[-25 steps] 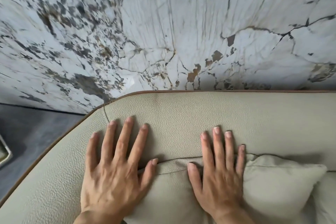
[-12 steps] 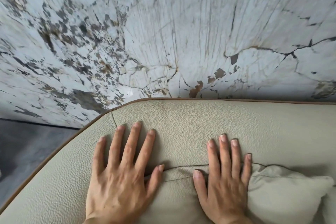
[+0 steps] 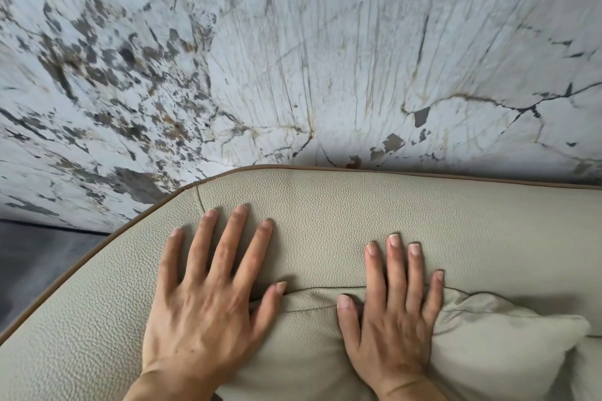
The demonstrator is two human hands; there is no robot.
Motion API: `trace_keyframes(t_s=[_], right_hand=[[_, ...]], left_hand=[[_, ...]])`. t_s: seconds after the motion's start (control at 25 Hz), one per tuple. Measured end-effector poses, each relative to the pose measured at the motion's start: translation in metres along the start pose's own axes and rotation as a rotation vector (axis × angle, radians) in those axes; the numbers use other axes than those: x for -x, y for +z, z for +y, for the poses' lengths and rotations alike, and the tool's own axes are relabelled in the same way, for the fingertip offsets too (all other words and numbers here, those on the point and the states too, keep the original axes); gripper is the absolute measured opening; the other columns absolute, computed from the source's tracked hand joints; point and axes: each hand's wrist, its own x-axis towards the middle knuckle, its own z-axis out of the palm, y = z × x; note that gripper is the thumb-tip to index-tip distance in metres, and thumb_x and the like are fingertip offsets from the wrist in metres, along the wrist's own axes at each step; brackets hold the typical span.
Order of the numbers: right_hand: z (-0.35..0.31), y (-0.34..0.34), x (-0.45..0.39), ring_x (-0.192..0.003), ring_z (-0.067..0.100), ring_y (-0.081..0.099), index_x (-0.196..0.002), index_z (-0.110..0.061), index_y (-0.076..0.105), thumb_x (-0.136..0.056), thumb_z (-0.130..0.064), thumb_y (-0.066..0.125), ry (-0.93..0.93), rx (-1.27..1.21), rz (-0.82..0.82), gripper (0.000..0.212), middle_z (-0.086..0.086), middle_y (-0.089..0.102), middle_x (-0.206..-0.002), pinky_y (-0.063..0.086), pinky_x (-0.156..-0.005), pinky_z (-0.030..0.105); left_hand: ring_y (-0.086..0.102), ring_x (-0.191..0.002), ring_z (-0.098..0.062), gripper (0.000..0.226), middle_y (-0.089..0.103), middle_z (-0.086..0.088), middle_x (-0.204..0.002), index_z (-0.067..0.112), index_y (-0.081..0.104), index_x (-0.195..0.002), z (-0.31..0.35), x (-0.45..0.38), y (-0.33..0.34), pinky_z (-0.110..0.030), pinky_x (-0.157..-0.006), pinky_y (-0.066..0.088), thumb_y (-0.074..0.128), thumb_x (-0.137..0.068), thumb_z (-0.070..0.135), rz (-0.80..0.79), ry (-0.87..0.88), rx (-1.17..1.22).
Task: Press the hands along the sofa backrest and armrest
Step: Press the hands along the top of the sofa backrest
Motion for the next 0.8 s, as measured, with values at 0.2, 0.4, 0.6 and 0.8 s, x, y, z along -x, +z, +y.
trace_keyframes(t_s=[0.2, 0.4, 0.6, 0.8], right_hand=[[0.0, 0.01, -0.014, -0.15, 0.029, 0.009, -0.155, -0.021, 0.014, -0.096, -0.057, 0.018, 0.009, 0.001, 0.018, 0.069, 0.007, 0.013, -0.162, 0.009, -0.117, 0.06], [-0.001, 0.019, -0.026, -0.151, 0.027, 0.006, -0.154, -0.021, 0.015, -0.096, -0.057, 0.018, 0.02, 0.002, 0.041, 0.069, 0.007, 0.013, -0.161, 0.008, -0.116, 0.06], [-0.001, 0.03, -0.038, -0.151, 0.028, 0.007, -0.155, -0.021, 0.014, -0.096, -0.056, 0.019, 0.025, 0.003, 0.067, 0.069, 0.006, 0.013, -0.161, 0.008, -0.116, 0.06], [-0.001, 0.039, -0.042, -0.15, 0.031, 0.009, -0.155, -0.019, 0.014, -0.095, -0.055, 0.022, 0.029, 0.018, 0.086, 0.071, 0.008, 0.015, -0.161, 0.006, -0.116, 0.06]], left_hand=[[0.033, -0.143, -0.036, 0.072, 0.036, -0.01, -0.157, 0.023, 0.035, -0.151, -0.004, -0.017, 0.006, -0.061, -0.114, 0.026, 0.037, -0.09, 0.06, -0.012, 0.008, -0.002], [0.034, -0.143, -0.037, 0.071, 0.036, -0.01, -0.157, 0.023, 0.036, -0.151, -0.007, -0.034, 0.011, -0.062, -0.113, 0.028, 0.037, -0.09, 0.06, -0.02, 0.015, 0.002], [0.033, -0.143, -0.037, 0.072, 0.036, -0.01, -0.158, 0.023, 0.034, -0.152, -0.011, -0.05, 0.017, -0.062, -0.112, 0.028, 0.038, -0.089, 0.06, -0.012, 0.029, -0.007], [0.033, -0.143, -0.036, 0.072, 0.036, -0.011, -0.158, 0.023, 0.035, -0.151, -0.013, -0.057, 0.021, -0.062, -0.111, 0.03, 0.038, -0.09, 0.06, -0.004, 0.051, -0.023]])
